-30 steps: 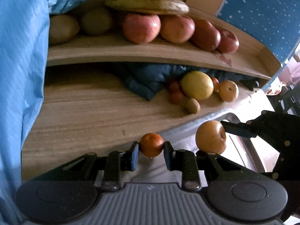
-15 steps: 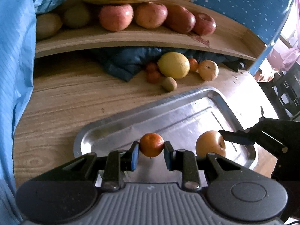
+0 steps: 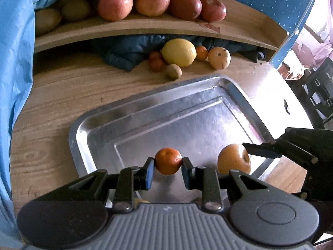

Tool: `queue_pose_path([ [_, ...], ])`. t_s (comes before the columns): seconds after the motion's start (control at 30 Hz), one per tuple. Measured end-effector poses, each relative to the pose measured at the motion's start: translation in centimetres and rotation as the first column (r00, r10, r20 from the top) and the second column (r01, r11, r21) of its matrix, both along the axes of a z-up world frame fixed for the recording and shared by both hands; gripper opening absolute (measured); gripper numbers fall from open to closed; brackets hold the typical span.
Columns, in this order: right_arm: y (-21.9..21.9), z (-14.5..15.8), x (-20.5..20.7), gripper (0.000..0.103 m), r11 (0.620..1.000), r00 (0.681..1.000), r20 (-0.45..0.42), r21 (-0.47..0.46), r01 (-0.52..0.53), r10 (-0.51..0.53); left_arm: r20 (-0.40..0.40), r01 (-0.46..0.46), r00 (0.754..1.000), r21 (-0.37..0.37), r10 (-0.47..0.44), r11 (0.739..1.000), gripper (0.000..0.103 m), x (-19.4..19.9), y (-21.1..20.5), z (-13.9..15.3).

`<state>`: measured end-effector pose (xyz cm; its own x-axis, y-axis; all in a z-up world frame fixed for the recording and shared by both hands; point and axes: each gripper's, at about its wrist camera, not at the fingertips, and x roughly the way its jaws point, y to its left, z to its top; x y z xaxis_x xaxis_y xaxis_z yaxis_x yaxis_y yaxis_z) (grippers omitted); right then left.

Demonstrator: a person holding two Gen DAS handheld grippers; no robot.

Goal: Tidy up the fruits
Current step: 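Carry the tangerine in the left tool over the tray while the right tool carries the orange fruit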

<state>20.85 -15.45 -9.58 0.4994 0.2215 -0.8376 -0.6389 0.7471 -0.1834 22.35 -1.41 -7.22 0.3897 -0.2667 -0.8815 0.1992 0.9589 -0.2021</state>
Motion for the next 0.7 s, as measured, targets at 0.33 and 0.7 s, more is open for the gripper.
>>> queue_pose_path([
  [0.33, -0.8, -0.1, -0.9, 0.049, 0.999, 0.999, -0.023, 0.012, -0.039, 0.039, -0.032, -0.019, 0.999, 0.041, 0.02, 0.999, 0.031, -0.7, -1.5, -0.2],
  [0.7, -0.8, -0.2, -0.6, 0.049, 0.997, 0.997, -0.018, 0.022, -0.075, 0.076, -0.039, -0.041, 0.998, 0.063, 0.044, 0.997, 0.031, -1.1, -2.3, -0.5],
])
